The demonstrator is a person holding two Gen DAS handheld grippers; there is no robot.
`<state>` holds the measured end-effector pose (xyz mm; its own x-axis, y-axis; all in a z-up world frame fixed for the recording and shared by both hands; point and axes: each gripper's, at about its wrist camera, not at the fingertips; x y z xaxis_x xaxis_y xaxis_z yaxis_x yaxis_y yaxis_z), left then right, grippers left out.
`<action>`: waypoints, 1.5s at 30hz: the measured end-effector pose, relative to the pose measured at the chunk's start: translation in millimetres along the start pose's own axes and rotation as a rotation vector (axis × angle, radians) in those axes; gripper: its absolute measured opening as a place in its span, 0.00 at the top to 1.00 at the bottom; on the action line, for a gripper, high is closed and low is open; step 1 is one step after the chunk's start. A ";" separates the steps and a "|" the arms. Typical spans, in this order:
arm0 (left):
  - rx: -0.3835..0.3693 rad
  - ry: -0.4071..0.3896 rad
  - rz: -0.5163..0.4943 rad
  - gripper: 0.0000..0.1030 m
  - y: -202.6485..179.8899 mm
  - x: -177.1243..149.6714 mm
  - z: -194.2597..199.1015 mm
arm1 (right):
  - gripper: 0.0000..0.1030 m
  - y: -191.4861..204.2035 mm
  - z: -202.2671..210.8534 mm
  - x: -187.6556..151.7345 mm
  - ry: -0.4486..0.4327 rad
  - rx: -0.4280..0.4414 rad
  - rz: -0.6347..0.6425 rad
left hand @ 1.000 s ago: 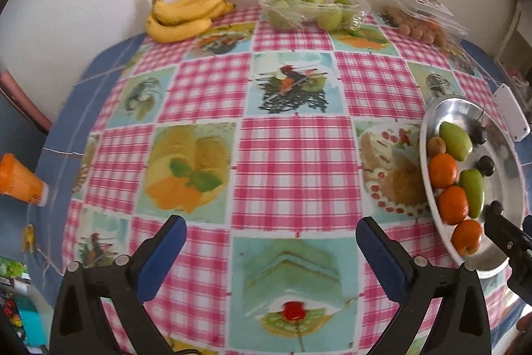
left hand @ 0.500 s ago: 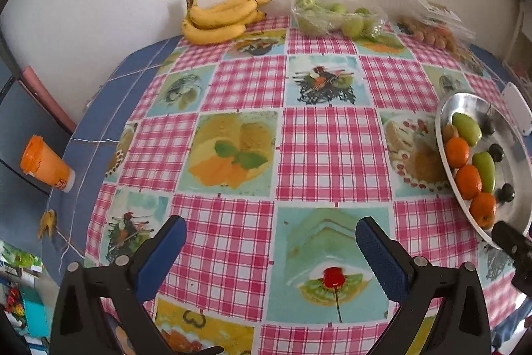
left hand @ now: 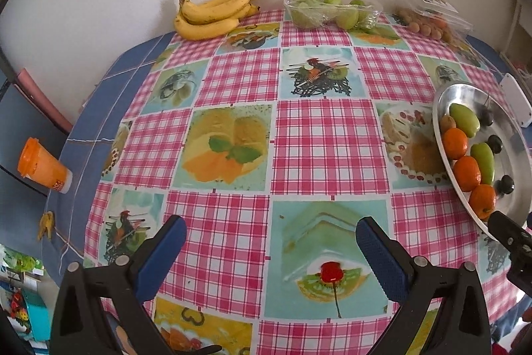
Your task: Organize fruits
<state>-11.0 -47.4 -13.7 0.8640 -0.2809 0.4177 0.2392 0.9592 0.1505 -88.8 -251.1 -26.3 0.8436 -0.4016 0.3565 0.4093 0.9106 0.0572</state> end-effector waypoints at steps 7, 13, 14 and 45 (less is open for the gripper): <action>-0.001 0.021 -0.016 0.00 -2.7 -0.2 -2.0 | 0.06 4.7 -3.4 0.5 0.002 -0.008 0.011; -0.008 0.039 -0.007 0.00 -0.3 -0.4 -4.2 | 0.06 4.9 -5.9 0.8 0.013 -0.015 0.015; -0.011 0.041 -0.006 0.00 0.0 -0.4 -4.4 | 0.06 5.0 -6.3 1.1 0.014 -0.016 0.017; -0.011 0.042 0.002 0.00 1.3 0.2 -4.7 | 0.06 9.0 -8.2 2.5 0.020 -0.023 0.028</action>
Point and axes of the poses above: each gripper's, at about its wrist camera, not at the fingertips, and z roughly against the way its jaws point, y to its left, x to its top, and after that the axes turned 3 degrees about y, right-handed
